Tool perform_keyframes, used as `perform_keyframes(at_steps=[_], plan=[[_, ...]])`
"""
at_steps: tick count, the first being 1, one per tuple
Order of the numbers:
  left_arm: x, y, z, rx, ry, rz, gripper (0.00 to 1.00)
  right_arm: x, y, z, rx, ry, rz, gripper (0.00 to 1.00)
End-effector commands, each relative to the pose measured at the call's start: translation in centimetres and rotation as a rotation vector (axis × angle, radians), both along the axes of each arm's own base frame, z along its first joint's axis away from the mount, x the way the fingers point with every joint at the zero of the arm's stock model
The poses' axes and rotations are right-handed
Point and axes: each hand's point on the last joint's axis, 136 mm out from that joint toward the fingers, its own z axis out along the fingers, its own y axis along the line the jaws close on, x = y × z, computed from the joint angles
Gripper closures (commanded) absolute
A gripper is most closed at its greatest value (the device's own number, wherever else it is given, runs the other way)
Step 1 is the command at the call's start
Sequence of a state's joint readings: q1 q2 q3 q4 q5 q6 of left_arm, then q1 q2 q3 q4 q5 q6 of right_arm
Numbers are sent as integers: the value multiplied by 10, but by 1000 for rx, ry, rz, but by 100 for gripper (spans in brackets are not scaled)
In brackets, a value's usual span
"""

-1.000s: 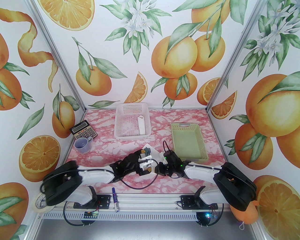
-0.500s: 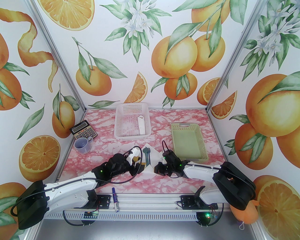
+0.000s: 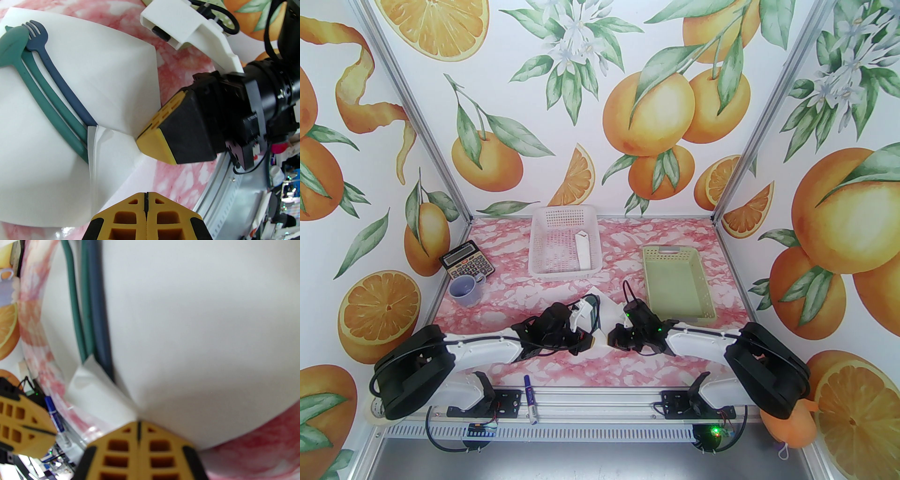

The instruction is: Place the utensils on the paper napkin and roll it up

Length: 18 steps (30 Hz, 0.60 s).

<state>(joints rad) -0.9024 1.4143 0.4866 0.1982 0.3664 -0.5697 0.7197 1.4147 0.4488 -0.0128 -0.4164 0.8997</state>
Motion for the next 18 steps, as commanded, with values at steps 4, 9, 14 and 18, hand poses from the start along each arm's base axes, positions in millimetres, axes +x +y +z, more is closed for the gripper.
perform_keyframes(at_steps=[4,9,14,18], plan=[[12,-3,-5,31,11,24,100,-5,-13,-15,-86,24,-6,100],[14,0,-17,63,21,34,100,-6,-13,-15,-84,24,-6,100],[14,3,-24,93,29,35,100,-7,-14,-16,-88,25,-6,100],[11,4,-31,115,46,29,100,-6,-13,-15,-86,23,-5,100]])
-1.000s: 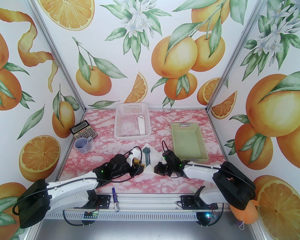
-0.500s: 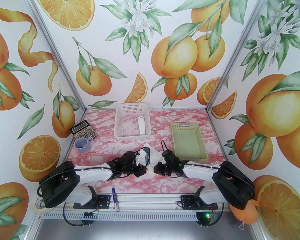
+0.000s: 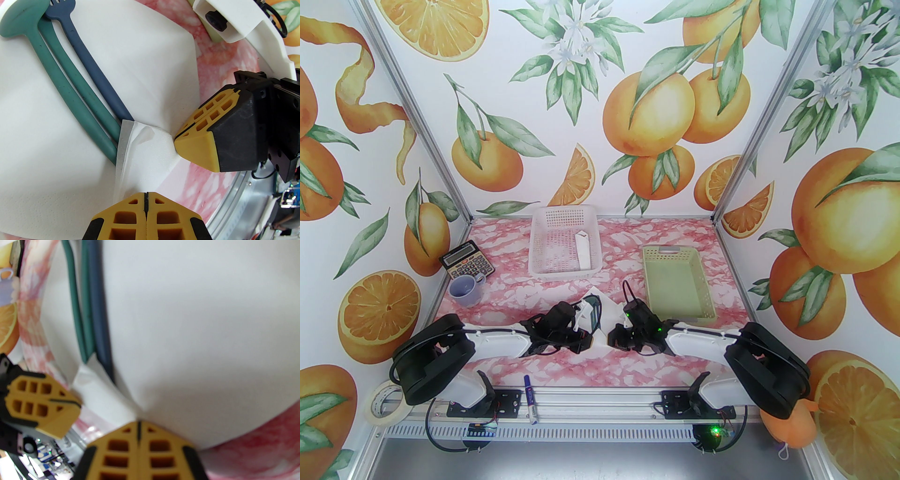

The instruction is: Place the utensils on the paper napkin and roll it up

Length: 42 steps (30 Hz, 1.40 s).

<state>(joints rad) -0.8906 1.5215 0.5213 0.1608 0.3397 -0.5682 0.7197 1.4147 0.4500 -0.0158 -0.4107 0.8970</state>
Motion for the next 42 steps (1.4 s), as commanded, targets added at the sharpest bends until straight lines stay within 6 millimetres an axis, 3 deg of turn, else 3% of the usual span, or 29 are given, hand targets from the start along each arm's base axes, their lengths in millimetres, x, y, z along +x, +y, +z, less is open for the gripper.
perform_keyframes(at_steps=[1,9,21,31,42], plan=[[5,0,-2,22,-4,-2,100,-7,-12,-14,-78,24,-4,100],[2,9,-14,67,12,7,100,-2,-5,-6,-54,15,3,100],[-3,12,-21,86,29,-1,100,4,15,26,6,-43,44,100],[-2,12,-22,90,28,1,100,-1,23,17,0,-21,65,100],[-3,15,-23,101,28,3,100,-5,12,-5,-85,19,47,100]])
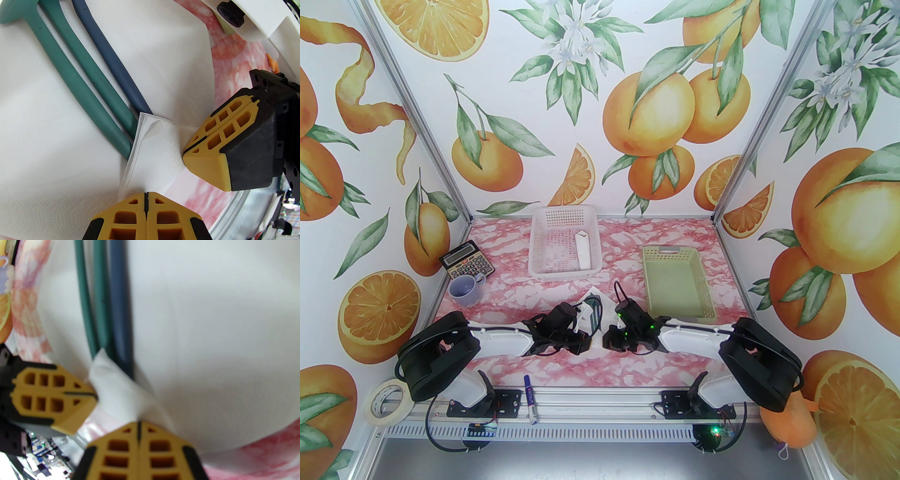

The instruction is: Place the utensils on the paper napkin and roll it up

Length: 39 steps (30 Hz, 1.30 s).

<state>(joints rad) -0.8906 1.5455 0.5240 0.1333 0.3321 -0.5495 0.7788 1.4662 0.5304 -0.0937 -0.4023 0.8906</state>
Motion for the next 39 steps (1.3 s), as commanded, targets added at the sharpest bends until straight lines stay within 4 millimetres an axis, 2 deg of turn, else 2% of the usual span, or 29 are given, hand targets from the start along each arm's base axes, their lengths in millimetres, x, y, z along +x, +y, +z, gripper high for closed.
perform_keyframes(at_steps=[1,8,27,31,39], plan=[[0,10,-12,59,16,13,100,2,-5,-7,-54,-8,-15,100],[0,12,-13,69,17,17,100,-1,-17,-13,-119,5,-20,100],[-1,15,-14,78,13,18,100,-4,-56,-11,-231,1,-34,100],[-1,14,-13,74,10,16,100,1,-54,0,-211,-25,-39,100],[-1,14,-11,70,9,18,100,15,-25,36,-78,-91,-24,100]])
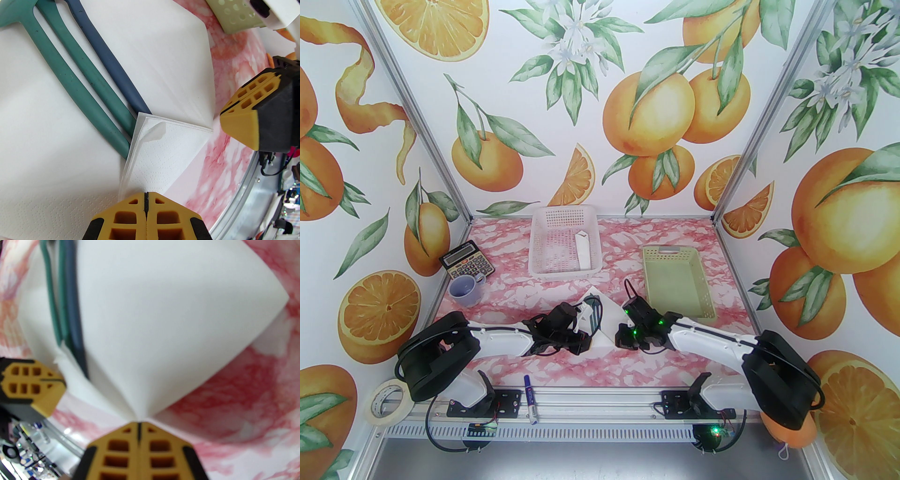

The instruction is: Place the utensils on the paper napkin and roll it up

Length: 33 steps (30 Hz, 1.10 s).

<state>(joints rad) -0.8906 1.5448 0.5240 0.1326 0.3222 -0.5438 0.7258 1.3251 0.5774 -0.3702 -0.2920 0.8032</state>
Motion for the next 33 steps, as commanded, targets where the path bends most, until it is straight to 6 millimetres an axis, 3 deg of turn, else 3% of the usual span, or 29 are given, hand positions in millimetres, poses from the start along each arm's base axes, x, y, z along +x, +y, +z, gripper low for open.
perform_keyframes(at_steps=[1,10,23,33], plan=[[-2,13,-11,64,18,17,100,8,19,21,78,-40,18,100],[-2,12,-11,62,19,15,100,3,42,1,110,15,39,100],[-4,20,-9,70,16,39,100,-14,12,-37,-59,100,20,100],[-9,36,-8,101,10,64,100,-16,8,-41,-84,111,23,100]])
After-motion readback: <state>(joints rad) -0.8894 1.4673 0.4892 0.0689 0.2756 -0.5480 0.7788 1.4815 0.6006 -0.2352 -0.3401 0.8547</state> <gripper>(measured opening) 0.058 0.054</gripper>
